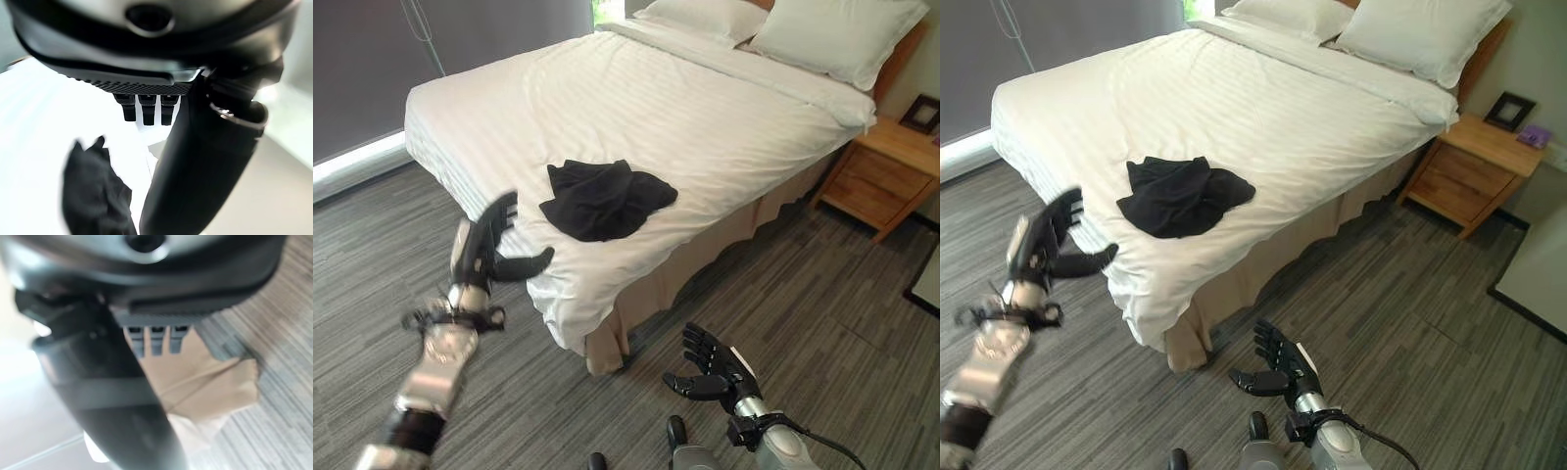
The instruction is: Pick up bed clothes into laundry basket.
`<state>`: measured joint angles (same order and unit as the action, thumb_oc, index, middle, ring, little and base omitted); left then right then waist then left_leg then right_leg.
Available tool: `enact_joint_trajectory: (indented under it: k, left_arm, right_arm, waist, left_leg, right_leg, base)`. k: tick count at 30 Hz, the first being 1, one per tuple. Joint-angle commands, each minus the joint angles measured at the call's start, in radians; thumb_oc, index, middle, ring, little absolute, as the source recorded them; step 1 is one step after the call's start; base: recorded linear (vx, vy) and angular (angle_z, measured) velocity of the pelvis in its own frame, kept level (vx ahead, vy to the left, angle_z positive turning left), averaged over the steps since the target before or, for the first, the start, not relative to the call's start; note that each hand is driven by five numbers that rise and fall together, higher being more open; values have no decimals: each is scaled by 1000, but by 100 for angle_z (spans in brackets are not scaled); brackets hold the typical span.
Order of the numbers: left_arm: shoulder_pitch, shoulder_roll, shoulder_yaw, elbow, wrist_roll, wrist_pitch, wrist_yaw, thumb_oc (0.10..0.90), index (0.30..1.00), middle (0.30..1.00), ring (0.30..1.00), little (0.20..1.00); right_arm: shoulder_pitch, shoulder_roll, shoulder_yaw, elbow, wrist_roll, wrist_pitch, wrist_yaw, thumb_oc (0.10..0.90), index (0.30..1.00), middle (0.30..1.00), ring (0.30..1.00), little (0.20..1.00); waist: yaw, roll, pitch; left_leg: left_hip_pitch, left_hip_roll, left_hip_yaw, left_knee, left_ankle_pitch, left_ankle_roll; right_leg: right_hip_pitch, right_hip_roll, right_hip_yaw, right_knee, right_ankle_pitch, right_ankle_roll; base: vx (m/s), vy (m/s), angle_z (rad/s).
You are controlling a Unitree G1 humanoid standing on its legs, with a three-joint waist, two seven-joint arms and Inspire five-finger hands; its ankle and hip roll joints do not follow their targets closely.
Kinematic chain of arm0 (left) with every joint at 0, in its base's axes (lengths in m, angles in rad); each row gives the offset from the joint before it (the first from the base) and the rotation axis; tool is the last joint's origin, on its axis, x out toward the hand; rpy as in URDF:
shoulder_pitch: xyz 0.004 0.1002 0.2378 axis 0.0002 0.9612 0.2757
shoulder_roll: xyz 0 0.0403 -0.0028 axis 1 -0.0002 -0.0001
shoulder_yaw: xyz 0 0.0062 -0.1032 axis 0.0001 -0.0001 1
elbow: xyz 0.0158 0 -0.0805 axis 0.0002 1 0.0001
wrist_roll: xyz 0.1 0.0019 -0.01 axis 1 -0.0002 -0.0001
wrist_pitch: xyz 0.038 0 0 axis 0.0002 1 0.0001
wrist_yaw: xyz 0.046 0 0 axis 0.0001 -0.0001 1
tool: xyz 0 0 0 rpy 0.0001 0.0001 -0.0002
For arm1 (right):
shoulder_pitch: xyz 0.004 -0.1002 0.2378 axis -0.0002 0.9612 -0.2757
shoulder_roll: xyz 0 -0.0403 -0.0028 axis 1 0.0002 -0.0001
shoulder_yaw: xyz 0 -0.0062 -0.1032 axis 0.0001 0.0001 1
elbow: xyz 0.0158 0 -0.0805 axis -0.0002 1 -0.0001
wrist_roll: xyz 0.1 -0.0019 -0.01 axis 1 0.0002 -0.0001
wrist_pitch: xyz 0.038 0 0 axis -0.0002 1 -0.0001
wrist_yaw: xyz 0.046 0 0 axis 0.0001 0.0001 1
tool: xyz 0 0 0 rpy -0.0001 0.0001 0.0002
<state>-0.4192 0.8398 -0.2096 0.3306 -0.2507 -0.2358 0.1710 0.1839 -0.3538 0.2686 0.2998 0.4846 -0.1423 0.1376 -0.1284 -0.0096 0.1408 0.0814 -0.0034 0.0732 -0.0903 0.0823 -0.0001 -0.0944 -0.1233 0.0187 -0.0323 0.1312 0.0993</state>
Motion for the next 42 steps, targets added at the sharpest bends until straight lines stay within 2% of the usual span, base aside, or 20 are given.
enact_joint_trajectory:
  k: [1, 3, 4, 6, 7, 9, 12, 14, 15, 20, 26, 32, 36, 41, 42]
  left_arm:
    - [-497, 106, -124, 166, 48, -64, 49, 800, 900, 900, 900, 900]
    - [-656, 123, -221, 287, 59, -56, 59, 800, 900, 900, 900, 900]
    - [-660, 122, -224, 289, 58, -57, 59, 800, 900, 900, 900, 900]
    - [-821, 129, -313, 480, 58, -33, 52, 800, 900, 900, 900, 900]
    - [-835, 126, -325, 490, 55, -36, 50, 800, 900, 900, 900, 900]
    - [-989, 137, -396, 693, 28, -9, 15, 800, 900, 900, 900, 900]
    - [-1062, 149, -421, 810, 34, 4, 0, 800, 900, 900, 900, 900]
    - [-1081, 153, -424, 832, 34, 11, -4, 800, 900, 900, 900, 900]
    - [-1107, 154, -409, 892, 24, 38, 1, 800, 900, 900, 900, 900]
    - [-1141, 195, -415, 945, 38, 58, 14, 800, 900, 900, 900, 900]
    - [-1135, 198, -397, 965, 38, 75, 29, 800, 900, 900, 900, 900]
    - [-1068, 210, -367, 992, 82, 94, 26, 800, 900, 900, 900, 900]
    - [-952, 189, -262, 1027, 34, 114, 18, 800, 900, 900, 900, 900]
    - [-835, 107, -171, 1052, 10, 135, 2, 800, 900, 900, 900, 900]
    - [-824, 99, -165, 1052, 13, 137, -3, 403, 305, 305, 305, 305]
  right_arm:
    - [-57, -72, 18, -96, 28, -66, 66, 800, 900, 900, 900, 900]
    - [-37, -87, 15, -105, 35, -64, 72, 800, 900, 900, 900, 900]
    - [-37, -86, 15, -105, 34, -64, 73, 800, 900, 900, 900, 900]
    - [1, -105, -2, -114, 65, -65, 88, 800, 900, 900, 900, 900]
    - [1, -101, -5, -114, 65, -64, 88, 800, 900, 900, 900, 900]
    - [29, -119, -30, -120, 99, -66, 98, 800, 900, 900, 900, 900]
    - [33, -115, -39, -122, 122, -65, 106, 800, 900, 900, 900, 900]
    - [33, -115, -43, -124, 131, -67, 104, 800, 900, 900, 900, 900]
    - [27, -118, -41, -121, 138, -65, 101, 800, 900, 900, 900, 900]
    - [36, -110, -42, -131, 159, -62, 100, 800, 900, 900, 900, 900]
    - [26, -103, -32, -127, 180, -65, 93, 800, 900, 900, 900, 900]
    - [11, -113, -18, -136, 186, -74, 87, 800, 900, 900, 900, 900]
    - [9, -107, -14, -144, 191, -84, 69, 800, 900, 900, 900, 900]
    - [13, -95, -8, -131, 176, -90, 51, 800, 900, 900, 900, 900]
    - [14, -98, -8, -128, 173, -91, 50, 800, 900, 900, 900, 900]
  waist:
    - [-73, 42, -31]
    - [-94, 52, -22]
    - [-93, 51, -22]
    - [-131, 63, -6]
    - [-127, 60, -6]
    - [-172, 72, 22]
    - [-187, 73, 35]
    - [-192, 74, 41]
    - [-201, 77, 55]
    - [-211, 77, 70]
    - [-212, 70, 100]
    - [-223, 53, 156]
    - [-233, 39, 198]
    - [-236, 30, 238]
    - [-237, 31, 242]
  left_leg:
    - [42, 72, 48, 25, -107, -92]
    - [31, 83, 58, 16, -95, -103]
    - [31, 83, 58, 16, -95, -103]
    - [13, 102, 76, 7, -80, -118]
    - [12, 103, 76, 7, -80, -118]
    - [-11, 121, 97, 3, -67, -133]
    - [-29, 132, 115, 3, -61, -142]
    - [-36, 135, 121, 3, -59, -145]
    - [-47, 139, 128, 3, -55, -150]
    - [-64, 149, 143, 3, -52, -158]
    - [-97, 158, 148, 3, -46, -164]
    - [-149, 163, 158, 3, -38, -171]
    - [-189, 170, 170, 3, -32, -177]
    - [-216, 171, 171, 3, -26, -181]
    - [-219, 171, 170, 3, -27, -182]
  right_leg:
    - [17, -25, 9, 54, -88, 84]
    - [0, -15, 14, 50, -87, 84]
    - [-1, -15, 14, 50, -87, 84]
    - [-24, -1, 20, 44, -85, 86]
    - [-26, 0, 20, 44, -85, 85]
    - [-74, 15, 33, 58, -83, 86]
    - [-105, 27, 47, 64, -82, 84]
    - [-114, 30, 50, 64, -80, 84]
    - [-135, 36, 56, 67, -78, 84]
    - [-166, 45, 66, 74, -77, 81]
    - [-214, 52, 72, 82, -75, 79]
    - [-283, 62, 85, 103, -73, 75]
    - [-330, 69, 94, 102, -62, 76]
    - [-355, 74, 96, 100, -55, 70]
    - [-359, 74, 97, 101, -55, 69]
  base:
    - [18, -87, -9]
    - [3, -67, -10]
    - [0, -50, -17]
    - [14, -60, -25]
    - [-5, -44, -29]
    - [-41, -22, -27]
    - [7, -29, -29]
    - [5, -14, -30]
    - [13, -11, -22]
    - [30, -20, -10]
    - [-3, -9, -5]
    - [-36, 3, -3]
    - [-36, -18, -14]
    - [-12, -16, -4]
    - [0, 0, 0]
